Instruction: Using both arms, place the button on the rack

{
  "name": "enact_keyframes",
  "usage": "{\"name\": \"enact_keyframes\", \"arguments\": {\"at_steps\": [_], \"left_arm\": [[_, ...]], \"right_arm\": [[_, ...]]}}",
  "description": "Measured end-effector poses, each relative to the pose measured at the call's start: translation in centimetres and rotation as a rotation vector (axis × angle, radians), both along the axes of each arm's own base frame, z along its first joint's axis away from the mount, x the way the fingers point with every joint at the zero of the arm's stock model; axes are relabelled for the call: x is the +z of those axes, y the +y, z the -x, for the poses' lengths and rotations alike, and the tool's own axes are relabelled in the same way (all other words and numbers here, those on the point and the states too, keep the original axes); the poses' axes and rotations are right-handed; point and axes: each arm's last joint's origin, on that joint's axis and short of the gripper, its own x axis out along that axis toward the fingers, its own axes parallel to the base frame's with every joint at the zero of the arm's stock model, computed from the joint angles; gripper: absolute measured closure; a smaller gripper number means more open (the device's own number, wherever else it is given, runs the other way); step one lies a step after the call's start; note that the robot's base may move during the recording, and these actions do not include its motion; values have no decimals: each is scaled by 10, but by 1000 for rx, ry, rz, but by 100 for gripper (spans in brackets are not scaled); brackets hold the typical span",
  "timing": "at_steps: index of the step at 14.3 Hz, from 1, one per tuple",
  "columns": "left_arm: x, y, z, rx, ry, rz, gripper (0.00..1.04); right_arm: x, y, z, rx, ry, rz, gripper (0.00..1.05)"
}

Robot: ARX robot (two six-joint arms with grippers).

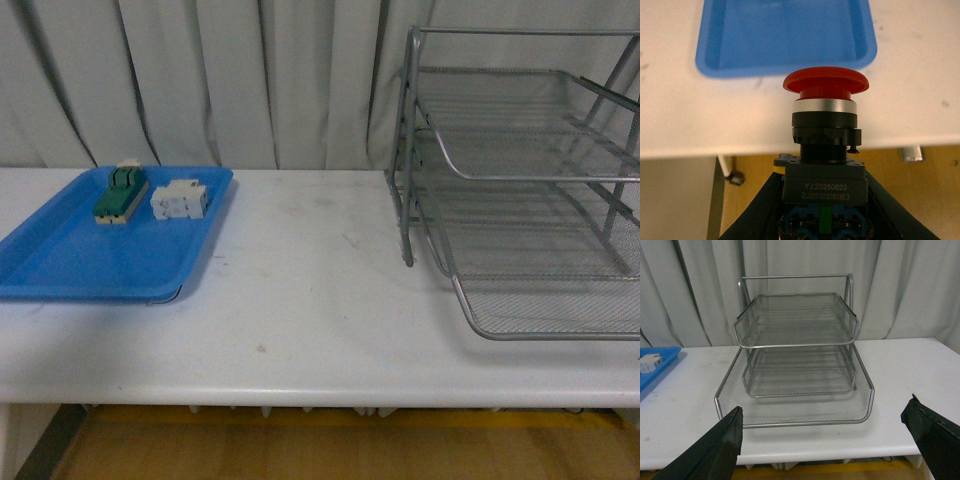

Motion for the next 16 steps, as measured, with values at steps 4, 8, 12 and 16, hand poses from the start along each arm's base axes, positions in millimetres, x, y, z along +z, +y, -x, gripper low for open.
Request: {"name": "enact_keyframes", "arguments": {"at_steps": [4, 8, 12, 16], "left_arm": [[27, -6, 76, 9, -140, -25, 69], [24, -6, 74, 17, -110, -26, 69], [24, -6, 74, 16, -114, -25, 69], [24, -6, 75, 16, -109, -25, 69]], "right_arm": [[0, 0, 0, 0, 0, 0, 6], [0, 0, 0, 1, -1, 0, 6], [0, 0, 0, 0, 0, 0, 6], [0, 0, 0, 0, 0, 0, 6]]}}
